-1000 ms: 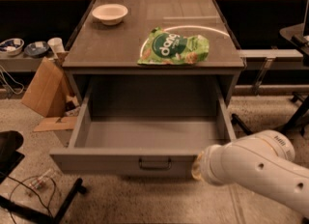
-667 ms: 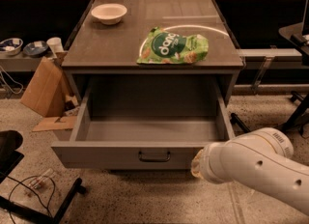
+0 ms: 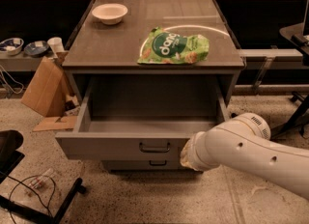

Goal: Close top drawer

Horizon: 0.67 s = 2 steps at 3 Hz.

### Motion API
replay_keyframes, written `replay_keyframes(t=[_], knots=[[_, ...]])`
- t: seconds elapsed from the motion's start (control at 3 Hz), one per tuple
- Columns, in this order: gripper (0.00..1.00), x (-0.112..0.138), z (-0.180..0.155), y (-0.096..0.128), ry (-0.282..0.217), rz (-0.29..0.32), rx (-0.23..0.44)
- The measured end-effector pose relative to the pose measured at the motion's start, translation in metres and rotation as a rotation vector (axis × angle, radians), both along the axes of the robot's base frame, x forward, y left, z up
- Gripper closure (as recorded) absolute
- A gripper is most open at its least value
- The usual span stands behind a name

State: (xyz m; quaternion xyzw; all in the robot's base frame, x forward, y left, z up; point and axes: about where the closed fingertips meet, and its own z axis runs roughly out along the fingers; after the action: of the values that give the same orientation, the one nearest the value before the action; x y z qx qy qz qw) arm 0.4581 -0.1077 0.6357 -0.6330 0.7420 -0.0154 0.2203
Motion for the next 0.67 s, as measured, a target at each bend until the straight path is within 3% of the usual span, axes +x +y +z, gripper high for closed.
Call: replay_keyframes(t=[0.33, 0.67], knots=[[1.00, 0.008, -0.004, 0.000, -0.003, -0.004, 0.021], [1.00, 0.033, -0.007, -0.004, -0.041, -0.007, 0.043]])
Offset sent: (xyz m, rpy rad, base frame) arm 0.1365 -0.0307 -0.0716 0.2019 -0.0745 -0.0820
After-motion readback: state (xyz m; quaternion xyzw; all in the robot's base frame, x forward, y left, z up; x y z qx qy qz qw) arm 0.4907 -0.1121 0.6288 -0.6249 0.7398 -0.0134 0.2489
